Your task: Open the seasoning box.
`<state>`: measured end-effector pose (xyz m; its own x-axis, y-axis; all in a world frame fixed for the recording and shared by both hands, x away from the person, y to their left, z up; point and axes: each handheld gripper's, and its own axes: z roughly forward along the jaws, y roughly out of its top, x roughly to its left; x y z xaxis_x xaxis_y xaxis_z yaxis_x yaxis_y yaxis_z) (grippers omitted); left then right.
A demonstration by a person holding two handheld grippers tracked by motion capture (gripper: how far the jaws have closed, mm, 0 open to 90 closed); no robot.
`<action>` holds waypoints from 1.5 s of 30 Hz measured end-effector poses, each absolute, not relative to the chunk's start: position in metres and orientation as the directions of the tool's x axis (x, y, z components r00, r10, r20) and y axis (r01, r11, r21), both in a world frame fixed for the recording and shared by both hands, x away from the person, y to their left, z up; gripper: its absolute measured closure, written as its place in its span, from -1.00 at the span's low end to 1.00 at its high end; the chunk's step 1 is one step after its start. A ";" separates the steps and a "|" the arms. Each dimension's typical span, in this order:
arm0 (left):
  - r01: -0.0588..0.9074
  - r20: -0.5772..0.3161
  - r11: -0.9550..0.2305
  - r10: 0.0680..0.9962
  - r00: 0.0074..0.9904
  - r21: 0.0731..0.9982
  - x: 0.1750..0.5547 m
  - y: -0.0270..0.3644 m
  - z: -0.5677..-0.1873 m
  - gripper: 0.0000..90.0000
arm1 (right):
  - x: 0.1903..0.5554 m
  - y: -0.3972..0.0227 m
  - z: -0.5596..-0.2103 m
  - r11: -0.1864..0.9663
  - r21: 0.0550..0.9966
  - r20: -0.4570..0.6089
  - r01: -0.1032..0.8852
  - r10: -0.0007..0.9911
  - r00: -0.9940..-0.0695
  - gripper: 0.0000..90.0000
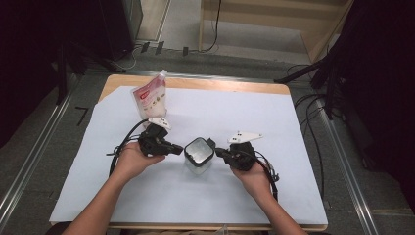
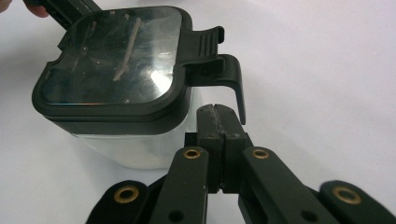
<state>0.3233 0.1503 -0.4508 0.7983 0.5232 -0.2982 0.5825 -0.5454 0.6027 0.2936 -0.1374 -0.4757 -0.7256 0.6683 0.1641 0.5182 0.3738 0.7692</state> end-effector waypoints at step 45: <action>0.606 -0.307 -0.569 0.537 0.786 0.556 0.315 0.141 -0.458 1.00 | 0.293 -0.131 -0.475 0.377 0.761 0.167 0.528 0.672 -0.722 1.00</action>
